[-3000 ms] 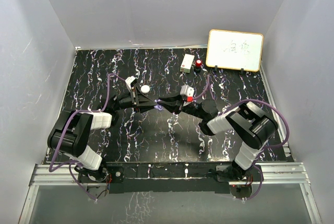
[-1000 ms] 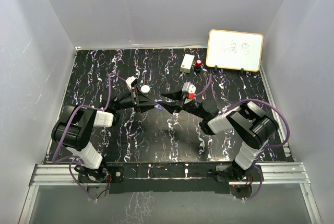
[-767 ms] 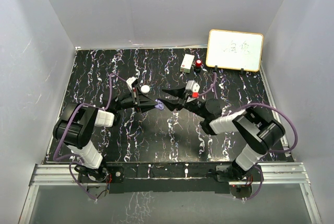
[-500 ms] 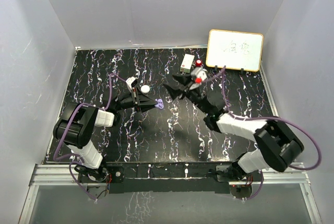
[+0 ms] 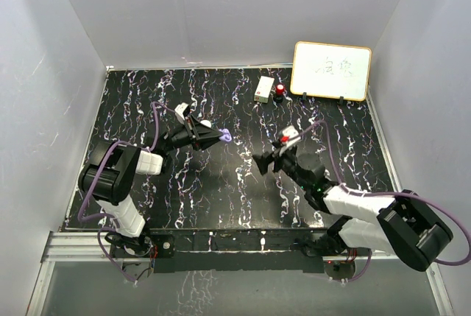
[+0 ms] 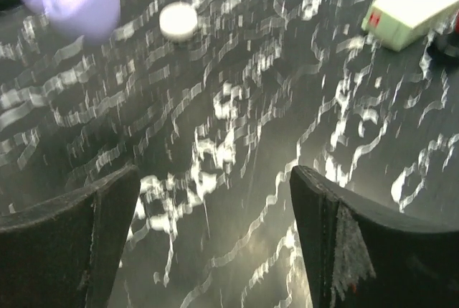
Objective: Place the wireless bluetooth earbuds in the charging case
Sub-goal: Close the charging case.
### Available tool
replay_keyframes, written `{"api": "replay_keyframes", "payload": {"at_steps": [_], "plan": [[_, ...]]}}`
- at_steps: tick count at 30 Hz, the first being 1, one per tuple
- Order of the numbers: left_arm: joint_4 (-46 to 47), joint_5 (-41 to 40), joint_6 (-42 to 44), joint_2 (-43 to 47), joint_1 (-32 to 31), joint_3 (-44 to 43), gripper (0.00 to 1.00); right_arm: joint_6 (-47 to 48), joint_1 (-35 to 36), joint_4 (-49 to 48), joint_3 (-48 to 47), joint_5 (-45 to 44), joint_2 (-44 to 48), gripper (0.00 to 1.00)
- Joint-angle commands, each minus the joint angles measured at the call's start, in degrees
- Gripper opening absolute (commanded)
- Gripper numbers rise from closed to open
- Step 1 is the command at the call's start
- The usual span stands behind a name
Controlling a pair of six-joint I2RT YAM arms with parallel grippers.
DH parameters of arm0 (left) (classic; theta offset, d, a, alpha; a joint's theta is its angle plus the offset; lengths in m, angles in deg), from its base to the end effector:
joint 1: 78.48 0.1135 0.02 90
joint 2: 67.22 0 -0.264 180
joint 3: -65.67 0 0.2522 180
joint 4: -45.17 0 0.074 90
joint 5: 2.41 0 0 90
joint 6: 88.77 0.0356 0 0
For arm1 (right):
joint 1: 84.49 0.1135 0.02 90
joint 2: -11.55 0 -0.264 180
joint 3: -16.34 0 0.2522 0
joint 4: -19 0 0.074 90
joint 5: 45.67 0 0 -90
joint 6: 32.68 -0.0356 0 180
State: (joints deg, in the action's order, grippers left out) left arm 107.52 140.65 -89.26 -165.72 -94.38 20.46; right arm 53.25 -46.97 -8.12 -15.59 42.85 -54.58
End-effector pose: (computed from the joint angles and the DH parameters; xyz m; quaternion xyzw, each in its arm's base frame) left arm 0.2846 -0.1106 0.1874 -0.0815 0.6679 -0.7187 0.1756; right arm 0.1834 0.1397 0.1997 -0.2075 0.7201 0.2260 0.6224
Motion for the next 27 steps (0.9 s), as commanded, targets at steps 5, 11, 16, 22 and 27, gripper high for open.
{"api": "replay_keyframes", "payload": {"at_steps": [5,11,16,22,27], "plan": [[4.84,-2.91,-2.34,-0.37,-0.68,-1.15,0.0,2.08,1.31,-20.47,5.96,3.58,-4.01,0.98],[4.44,-4.32,-2.1,0.16,-1.79,-0.21,0.0,1.23,2.92,-25.54,1.34,3.81,-11.84,0.98],[5.45,-5.07,-3.08,-0.11,-2.64,-0.07,0.0,1.65,4.37,-30.39,-3.36,3.44,-17.93,0.98],[5.68,-5.4,-3.38,0.01,-3.2,-0.03,0.0,2.7,5.15,-35.22,-7.57,2.36,-24.32,0.98],[6.1,-5.67,-3.67,0.38,-3.26,0.41,0.0,2.86,5.11,-34.99,-9.97,1.93,-26.82,0.98]]}}
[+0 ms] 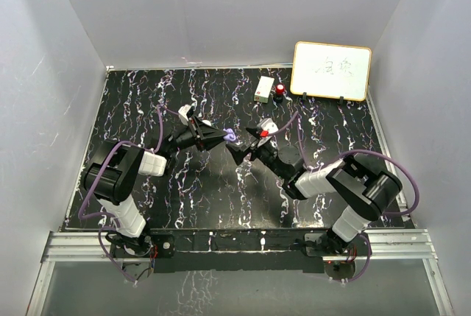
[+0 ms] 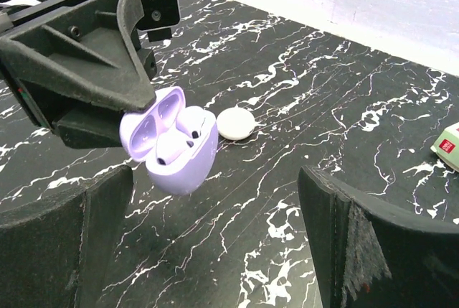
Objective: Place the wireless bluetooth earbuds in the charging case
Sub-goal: Close the charging case.
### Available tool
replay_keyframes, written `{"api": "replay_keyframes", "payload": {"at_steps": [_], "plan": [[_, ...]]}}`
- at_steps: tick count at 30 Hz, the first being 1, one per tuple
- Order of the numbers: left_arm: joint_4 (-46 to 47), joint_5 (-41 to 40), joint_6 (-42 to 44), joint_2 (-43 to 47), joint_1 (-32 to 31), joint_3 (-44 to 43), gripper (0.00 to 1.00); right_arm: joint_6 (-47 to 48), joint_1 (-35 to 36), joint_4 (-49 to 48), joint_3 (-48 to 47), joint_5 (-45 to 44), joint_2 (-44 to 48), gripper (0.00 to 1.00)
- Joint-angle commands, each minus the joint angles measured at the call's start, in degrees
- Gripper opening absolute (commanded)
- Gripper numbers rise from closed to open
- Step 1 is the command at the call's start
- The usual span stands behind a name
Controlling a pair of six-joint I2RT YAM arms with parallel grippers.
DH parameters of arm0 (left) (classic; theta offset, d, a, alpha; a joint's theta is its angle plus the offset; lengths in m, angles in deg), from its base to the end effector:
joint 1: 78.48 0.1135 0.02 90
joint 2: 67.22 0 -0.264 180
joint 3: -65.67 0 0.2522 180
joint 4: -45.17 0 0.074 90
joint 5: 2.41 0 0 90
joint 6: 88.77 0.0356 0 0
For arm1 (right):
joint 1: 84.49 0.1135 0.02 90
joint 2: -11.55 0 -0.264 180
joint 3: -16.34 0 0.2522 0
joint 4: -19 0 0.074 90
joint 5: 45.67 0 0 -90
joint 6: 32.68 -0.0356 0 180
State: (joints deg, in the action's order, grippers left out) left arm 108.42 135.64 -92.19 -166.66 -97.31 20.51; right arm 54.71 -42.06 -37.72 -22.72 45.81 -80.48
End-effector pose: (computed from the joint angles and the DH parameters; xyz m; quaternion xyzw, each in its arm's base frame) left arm 0.2822 -0.1242 0.1844 -0.1133 0.6596 -0.7239 0.1674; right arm 0.2139 0.1967 0.1832 -0.2416 0.6395 0.2877 0.6708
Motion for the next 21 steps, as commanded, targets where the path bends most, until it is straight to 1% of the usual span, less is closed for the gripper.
{"api": "replay_keyframes", "payload": {"at_steps": [1,14,21], "plan": [[5.31,-0.72,-0.83,1.34,-0.41,0.37,0.0,1.37,0.21,-5.3,-3.06,-1.01,-1.06,0.98],[5.47,-0.61,-1.66,2.16,-0.64,-0.02,0.0,3.01,0.23,-4.73,-4.56,-3.89,-3.65,0.98],[5.41,-0.33,-2.11,2.73,-0.69,0.02,0.0,5.17,0.2,-6.69,-3.83,-8.12,-4.04,0.98]]}}
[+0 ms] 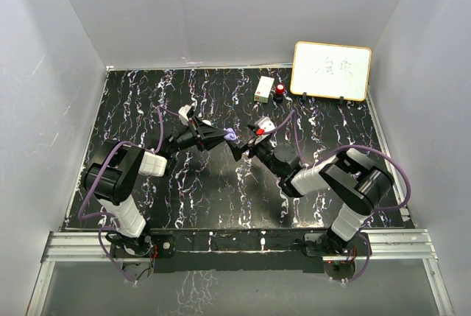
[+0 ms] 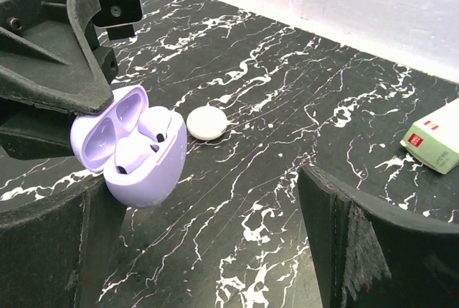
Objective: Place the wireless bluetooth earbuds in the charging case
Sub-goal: Close the charging case, then place the charging case at the center of the board.
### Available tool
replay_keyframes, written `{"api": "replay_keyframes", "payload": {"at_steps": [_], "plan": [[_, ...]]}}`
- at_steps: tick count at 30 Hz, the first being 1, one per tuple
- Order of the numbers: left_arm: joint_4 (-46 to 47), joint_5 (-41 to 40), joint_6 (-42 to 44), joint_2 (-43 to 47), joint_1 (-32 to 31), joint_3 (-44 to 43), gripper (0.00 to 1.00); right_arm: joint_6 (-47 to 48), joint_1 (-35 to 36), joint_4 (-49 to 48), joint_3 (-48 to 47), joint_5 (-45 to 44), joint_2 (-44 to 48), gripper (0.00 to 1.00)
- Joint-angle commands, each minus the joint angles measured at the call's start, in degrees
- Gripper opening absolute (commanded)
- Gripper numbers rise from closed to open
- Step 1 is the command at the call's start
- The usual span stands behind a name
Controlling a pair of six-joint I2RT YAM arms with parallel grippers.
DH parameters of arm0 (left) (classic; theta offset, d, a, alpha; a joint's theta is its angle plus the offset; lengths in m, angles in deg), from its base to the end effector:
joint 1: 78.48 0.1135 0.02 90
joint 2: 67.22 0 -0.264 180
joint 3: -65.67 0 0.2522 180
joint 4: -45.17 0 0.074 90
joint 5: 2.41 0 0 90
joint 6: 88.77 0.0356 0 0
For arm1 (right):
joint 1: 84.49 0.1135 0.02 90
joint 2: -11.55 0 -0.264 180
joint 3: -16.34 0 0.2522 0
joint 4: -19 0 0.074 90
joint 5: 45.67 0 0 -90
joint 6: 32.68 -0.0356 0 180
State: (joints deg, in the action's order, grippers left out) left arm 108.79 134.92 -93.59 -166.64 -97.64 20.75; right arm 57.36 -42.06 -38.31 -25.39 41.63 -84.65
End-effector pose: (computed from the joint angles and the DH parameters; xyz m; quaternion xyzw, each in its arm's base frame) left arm 0.2810 -0.1253 0.1842 -0.1231 0.6566 -0.7264 0.1614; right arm 0.2259 0.2042 0.1761 -0.2337 0.6486 0.2467 0.6811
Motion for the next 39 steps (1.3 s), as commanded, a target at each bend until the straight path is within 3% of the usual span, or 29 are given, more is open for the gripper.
{"api": "replay_keyframes", "payload": {"at_steps": [1,17,21,25,31,39], "plan": [[4.86,0.47,-0.69,2.8,-0.4,-0.2,0.0,2.98,0.2,-6.66,-0.94,-4.47,0.09,0.98],[4.18,0.92,-0.36,2.99,-0.74,0.53,0.0,9.63,0.22,-14.18,2.27,-14.03,0.37,0.98],[4.18,1.43,-0.21,2.66,-0.73,0.43,0.0,9.62,0.19,-12.35,2.28,-17.46,1.26,0.98],[3.43,2.16,1.24,1.52,-0.73,0.6,0.0,1.64,0.2,3.64,0.24,-32.05,5.67,0.98],[-6.25,1.49,10.34,0.46,-0.79,0.68,0.0,-8.41,-0.59,37.68,-7.9,-31.95,13.65,0.98],[-29.44,-5.21,25.52,4.17,-0.68,-0.83,0.0,-8.57,-0.96,41.43,-5.74,-31.1,20.44,0.98]]}}
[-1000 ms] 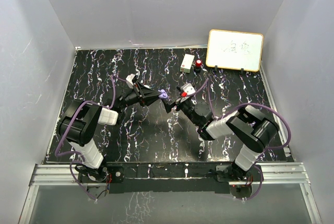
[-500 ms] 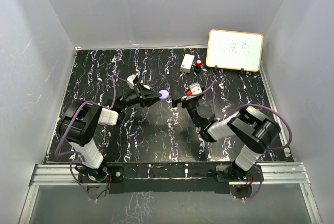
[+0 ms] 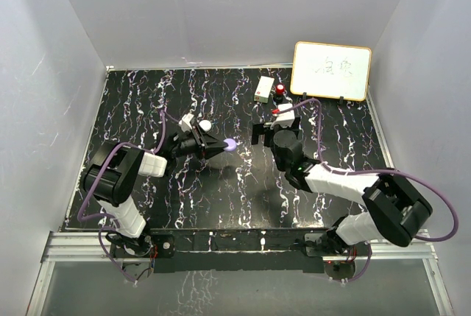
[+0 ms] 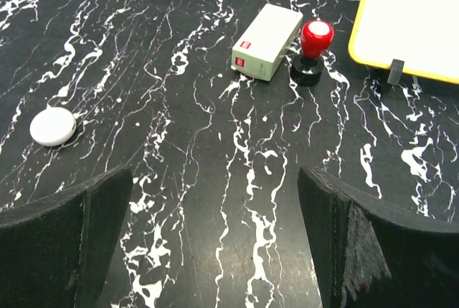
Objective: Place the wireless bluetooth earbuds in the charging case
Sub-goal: Place the charging case at the center of the board.
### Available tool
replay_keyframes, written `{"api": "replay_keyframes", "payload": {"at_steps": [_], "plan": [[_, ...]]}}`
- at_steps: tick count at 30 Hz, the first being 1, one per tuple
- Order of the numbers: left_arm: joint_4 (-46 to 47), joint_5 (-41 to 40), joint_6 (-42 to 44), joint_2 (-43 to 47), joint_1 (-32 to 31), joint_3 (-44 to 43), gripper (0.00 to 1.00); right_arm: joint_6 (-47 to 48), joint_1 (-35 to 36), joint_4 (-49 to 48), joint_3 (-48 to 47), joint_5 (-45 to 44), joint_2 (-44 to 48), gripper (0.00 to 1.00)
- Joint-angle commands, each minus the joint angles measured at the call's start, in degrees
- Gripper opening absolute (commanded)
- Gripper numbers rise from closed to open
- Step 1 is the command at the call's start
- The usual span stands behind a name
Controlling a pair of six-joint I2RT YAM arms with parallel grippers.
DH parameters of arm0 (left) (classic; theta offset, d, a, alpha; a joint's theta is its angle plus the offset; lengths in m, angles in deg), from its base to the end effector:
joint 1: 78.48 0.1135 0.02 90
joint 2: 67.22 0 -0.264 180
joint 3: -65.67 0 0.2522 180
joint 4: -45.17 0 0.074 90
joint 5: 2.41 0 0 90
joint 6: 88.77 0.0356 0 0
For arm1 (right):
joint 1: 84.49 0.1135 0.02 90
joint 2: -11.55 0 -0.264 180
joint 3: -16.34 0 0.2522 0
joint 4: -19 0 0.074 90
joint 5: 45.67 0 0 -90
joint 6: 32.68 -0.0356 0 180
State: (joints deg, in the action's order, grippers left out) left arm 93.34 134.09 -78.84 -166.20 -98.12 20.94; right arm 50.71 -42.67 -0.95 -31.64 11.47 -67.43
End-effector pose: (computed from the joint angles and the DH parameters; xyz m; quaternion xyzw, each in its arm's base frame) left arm 0.2800 -0.1273 0.1592 -0.1158 0.7232 -0.6588 0.1717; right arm 0.2273 0.1774 0.2228 -0.0525 0.7601 0.0510 0.6457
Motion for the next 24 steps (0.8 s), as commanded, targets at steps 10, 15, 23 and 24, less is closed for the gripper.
{"api": "replay_keyframes", "payload": {"at_steps": [10,15,23,24], "plan": [[-28.29,-12.42,20.78,0.29,-0.21,-10.23,0.0,-3.57,-0.49,5.34,1.79,0.64,6.11,0.98],[-32.0,-15.03,23.06,-3.79,-0.19,-15.49,0.0,-3.97,-0.54,5.39,2.63,1.2,7.68,0.98],[-38.03,-17.76,26.66,-10.98,-0.26,-25.3,0.02,-4.02,-0.95,5.5,4.17,1.24,10.93,0.98],[-38.45,-17.82,26.88,-12.0,-0.27,-26.32,0.01,-4.04,-1.03,5.49,4.36,1.28,11.33,0.98]]}}
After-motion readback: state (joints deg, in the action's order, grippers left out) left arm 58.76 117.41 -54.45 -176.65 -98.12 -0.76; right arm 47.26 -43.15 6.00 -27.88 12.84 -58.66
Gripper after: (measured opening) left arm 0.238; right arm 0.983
